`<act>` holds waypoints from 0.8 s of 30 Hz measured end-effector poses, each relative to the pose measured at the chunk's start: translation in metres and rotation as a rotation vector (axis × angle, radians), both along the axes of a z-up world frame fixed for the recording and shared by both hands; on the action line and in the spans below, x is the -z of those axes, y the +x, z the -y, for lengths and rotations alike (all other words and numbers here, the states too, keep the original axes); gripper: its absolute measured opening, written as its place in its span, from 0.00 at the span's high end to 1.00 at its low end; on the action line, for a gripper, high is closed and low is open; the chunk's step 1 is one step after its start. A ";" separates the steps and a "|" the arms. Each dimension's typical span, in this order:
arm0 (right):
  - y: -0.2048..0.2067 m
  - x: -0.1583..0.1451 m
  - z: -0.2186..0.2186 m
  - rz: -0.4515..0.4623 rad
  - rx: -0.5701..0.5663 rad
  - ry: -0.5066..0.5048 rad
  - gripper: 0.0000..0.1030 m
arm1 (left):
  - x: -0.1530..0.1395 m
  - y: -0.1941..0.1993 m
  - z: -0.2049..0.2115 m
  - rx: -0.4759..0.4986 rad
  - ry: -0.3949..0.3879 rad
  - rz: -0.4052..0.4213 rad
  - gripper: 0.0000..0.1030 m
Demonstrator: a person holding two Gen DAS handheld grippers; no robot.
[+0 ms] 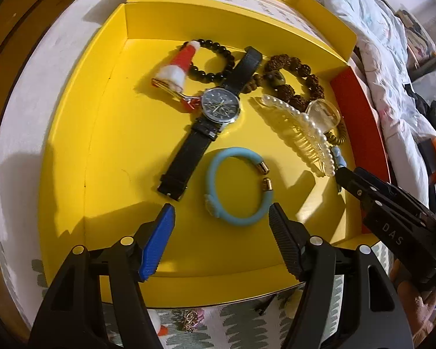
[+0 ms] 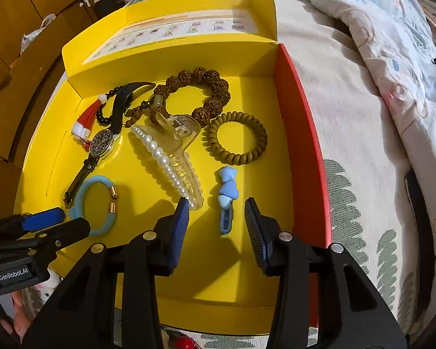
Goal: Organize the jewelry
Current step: 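Move both open tools back over the jewelry box, then grasp the blue bangle with the left tool while the right tool grasps the blue clip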
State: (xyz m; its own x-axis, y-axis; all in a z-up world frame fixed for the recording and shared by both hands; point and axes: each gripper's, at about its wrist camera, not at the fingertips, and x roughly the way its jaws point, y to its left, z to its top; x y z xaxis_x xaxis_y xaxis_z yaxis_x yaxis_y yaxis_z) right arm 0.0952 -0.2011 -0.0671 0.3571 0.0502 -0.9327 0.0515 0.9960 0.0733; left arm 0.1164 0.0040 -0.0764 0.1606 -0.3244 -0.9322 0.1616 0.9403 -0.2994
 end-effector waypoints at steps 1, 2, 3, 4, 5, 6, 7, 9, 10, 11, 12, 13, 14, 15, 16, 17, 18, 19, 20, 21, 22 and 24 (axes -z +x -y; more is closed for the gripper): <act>0.000 0.000 0.001 -0.001 0.003 -0.008 0.57 | 0.000 0.000 0.000 0.002 0.001 0.000 0.35; 0.000 0.000 0.001 -0.002 0.006 -0.011 0.57 | 0.001 0.000 0.001 0.004 0.002 -0.001 0.35; 0.000 0.001 0.002 -0.003 0.009 -0.018 0.57 | 0.001 0.000 0.001 0.005 0.002 -0.002 0.35; 0.000 0.001 0.003 -0.004 0.010 -0.023 0.57 | 0.002 0.001 0.001 0.003 0.000 -0.006 0.35; -0.001 0.001 0.003 -0.004 0.011 -0.024 0.57 | 0.003 0.001 0.001 0.002 0.000 -0.009 0.35; -0.001 0.001 0.003 -0.003 0.010 -0.022 0.57 | 0.004 0.002 0.002 0.002 0.002 -0.011 0.35; -0.001 0.001 0.004 -0.003 0.010 -0.021 0.58 | 0.005 0.002 0.002 0.001 0.003 -0.013 0.35; -0.001 0.002 0.004 -0.006 0.011 -0.022 0.58 | 0.005 0.002 0.002 0.002 0.008 -0.009 0.35; -0.001 0.002 0.004 -0.008 0.013 -0.025 0.58 | 0.005 0.003 0.003 0.001 0.010 -0.007 0.35; -0.001 0.002 0.005 -0.010 0.017 -0.028 0.58 | 0.005 0.003 0.004 0.002 0.011 -0.006 0.35; -0.001 0.002 0.005 -0.010 0.019 -0.025 0.58 | 0.005 0.003 0.004 0.003 0.011 -0.006 0.35; 0.000 0.002 0.006 -0.009 0.019 -0.022 0.58 | 0.005 0.004 0.004 0.003 0.010 -0.006 0.35; 0.000 0.003 0.006 -0.009 0.017 -0.020 0.58 | 0.005 0.004 0.004 0.003 0.011 -0.005 0.35; 0.000 0.002 0.006 -0.008 0.016 -0.018 0.58 | 0.005 0.005 0.005 0.002 0.012 -0.004 0.35; 0.000 0.002 0.006 -0.006 0.015 -0.016 0.58 | 0.005 0.005 0.005 0.003 0.016 -0.003 0.35; 0.000 0.002 0.006 -0.006 0.015 -0.017 0.58 | 0.005 0.005 0.007 0.003 0.018 -0.001 0.35; 0.000 0.002 0.006 -0.007 0.013 -0.018 0.58 | 0.005 0.006 0.008 0.004 0.021 0.001 0.35; 0.000 0.001 0.006 -0.003 0.012 -0.013 0.58 | 0.005 0.007 0.009 0.004 0.026 0.004 0.35; 0.000 0.001 0.005 -0.004 0.008 -0.011 0.59 | 0.005 0.007 0.009 0.003 0.029 0.006 0.35; 0.000 0.001 0.003 -0.004 0.003 -0.014 0.60 | 0.005 0.007 0.010 0.004 0.034 0.008 0.35; 0.001 0.001 0.000 -0.006 -0.005 -0.017 0.60 | 0.005 0.007 0.011 0.005 0.040 0.011 0.35; 0.001 0.004 -0.004 -0.017 -0.012 -0.044 0.61 | 0.005 0.008 0.013 0.007 0.057 0.019 0.35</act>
